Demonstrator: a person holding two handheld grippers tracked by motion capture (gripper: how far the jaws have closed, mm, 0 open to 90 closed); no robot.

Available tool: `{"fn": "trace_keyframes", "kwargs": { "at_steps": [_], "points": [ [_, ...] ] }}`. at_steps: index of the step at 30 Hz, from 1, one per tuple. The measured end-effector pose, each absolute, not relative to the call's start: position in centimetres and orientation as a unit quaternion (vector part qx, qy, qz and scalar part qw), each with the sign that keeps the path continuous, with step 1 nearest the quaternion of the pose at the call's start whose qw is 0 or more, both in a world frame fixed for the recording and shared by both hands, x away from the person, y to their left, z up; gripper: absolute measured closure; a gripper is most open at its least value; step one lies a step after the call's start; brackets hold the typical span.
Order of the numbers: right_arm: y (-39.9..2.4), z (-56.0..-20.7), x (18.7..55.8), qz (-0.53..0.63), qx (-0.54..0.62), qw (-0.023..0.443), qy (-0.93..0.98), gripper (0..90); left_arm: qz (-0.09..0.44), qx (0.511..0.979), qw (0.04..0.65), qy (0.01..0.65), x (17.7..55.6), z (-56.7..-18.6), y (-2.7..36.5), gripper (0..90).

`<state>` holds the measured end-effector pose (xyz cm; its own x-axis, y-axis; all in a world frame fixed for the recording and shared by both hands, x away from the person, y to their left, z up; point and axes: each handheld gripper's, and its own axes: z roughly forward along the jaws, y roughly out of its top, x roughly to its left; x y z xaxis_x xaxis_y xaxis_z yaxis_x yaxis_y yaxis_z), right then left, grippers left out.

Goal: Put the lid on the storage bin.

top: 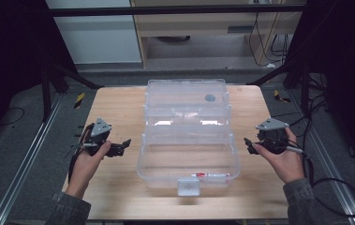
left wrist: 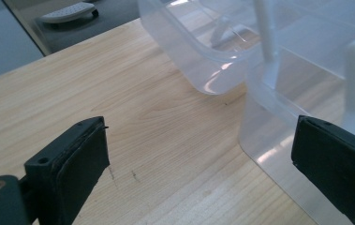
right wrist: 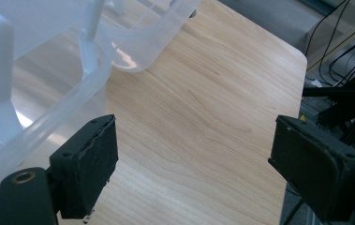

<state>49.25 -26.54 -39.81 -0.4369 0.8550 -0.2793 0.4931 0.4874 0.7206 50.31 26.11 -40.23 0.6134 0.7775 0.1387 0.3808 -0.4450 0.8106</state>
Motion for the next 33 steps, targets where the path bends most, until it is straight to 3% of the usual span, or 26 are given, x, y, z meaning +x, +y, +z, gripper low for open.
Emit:
{"fn": "trace_keyframes", "kwargs": {
  "at_steps": [7, 9, 12, 20, 25, 33],
  "points": [
    [-25.1, -34.9, 49.5, 0.248, 0.354, 0.312, 0.846, 30.2, 0.25, 0.838, 0.38, 0.302, 48.6, -37.0, 24.3, 3.6],
    [-24.4, -32.8, 49.4, 0.254, 0.325, 0.31, 0.857, 38.6, 0.249, 0.841, 0.381, 0.292, 48.2, -36.3, 23.8, 3.5],
    [-23.7, -30.9, 49.8, 0.254, 0.301, 0.297, 0.87, 47.0, 0.211, 0.848, 0.397, 0.281, 47.5, -35.3, 23.0, 3.5],
    [-20.5, -28.3, 52.5, 0.22, 0.22, 0.284, 0.907, 61.9, 0.201, 0.876, 0.383, 0.215, 46.5, -33.6, 20.5, 4.6],
    [-17.1, -27.5, 54.9, 0.2, 0.167, 0.256, 0.931, 65.5, 0.187, 0.896, 0.361, 0.18, 47.0, -33.3, 18.9, 9.9],
    [-13.1, -28.8, 57.5, 0.157, 0.104, 0.194, 0.963, 63.9, 0.154, 0.918, 0.339, 0.137, 46.1, -34.6, 17.6, 6.2]
  ]
}}
